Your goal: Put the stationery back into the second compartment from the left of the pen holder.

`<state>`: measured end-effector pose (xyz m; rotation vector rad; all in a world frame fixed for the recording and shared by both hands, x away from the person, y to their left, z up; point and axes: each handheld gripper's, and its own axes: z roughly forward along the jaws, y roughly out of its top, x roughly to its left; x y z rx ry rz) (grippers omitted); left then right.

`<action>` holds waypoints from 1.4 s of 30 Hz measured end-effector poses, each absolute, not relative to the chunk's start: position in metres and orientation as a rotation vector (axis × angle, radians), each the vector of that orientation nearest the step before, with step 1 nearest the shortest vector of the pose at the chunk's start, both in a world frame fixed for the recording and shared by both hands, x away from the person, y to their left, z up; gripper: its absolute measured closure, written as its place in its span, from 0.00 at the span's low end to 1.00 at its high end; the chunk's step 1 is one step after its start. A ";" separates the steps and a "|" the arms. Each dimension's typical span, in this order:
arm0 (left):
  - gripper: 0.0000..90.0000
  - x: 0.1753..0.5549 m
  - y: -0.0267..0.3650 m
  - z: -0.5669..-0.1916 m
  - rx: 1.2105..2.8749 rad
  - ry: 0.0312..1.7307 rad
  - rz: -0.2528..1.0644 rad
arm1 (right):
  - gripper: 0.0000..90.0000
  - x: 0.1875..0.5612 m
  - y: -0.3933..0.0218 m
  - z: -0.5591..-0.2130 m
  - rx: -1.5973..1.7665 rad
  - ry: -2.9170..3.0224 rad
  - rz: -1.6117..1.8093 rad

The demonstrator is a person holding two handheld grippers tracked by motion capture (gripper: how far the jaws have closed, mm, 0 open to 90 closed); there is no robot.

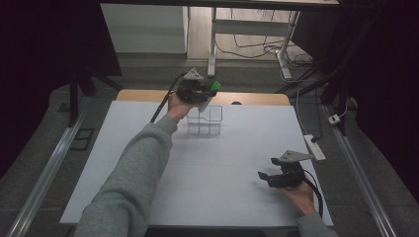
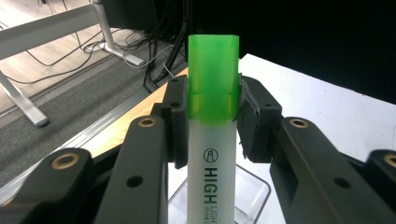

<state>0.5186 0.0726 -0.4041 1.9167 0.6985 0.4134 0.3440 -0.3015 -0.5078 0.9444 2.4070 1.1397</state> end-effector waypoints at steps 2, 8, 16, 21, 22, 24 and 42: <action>0.73 0.520 0.072 -0.407 1.916 0.704 0.404 | 0.21 0.344 -0.302 -0.508 0.946 2.407 1.139; 0.73 0.524 0.071 -0.414 1.924 0.710 0.386 | 0.21 0.344 -0.302 -0.508 0.950 2.404 1.135; 0.65 0.522 0.075 -0.430 1.963 0.704 0.353 | 0.21 0.343 -0.302 -0.509 0.952 2.407 1.133; 0.53 0.517 0.087 -0.432 1.959 0.718 0.346 | 0.21 0.343 -0.302 -0.508 0.945 2.409 1.136; 0.52 0.516 0.089 -0.432 1.956 0.719 0.343 | 0.21 0.343 -0.302 -0.508 0.946 2.409 1.138; 0.50 0.514 0.094 -0.431 1.954 0.725 0.343 | 0.21 0.343 -0.302 -0.508 0.947 2.409 1.138; 0.47 0.446 0.150 -0.436 1.982 0.729 0.346 | 0.21 0.342 -0.302 -0.507 0.953 2.402 1.140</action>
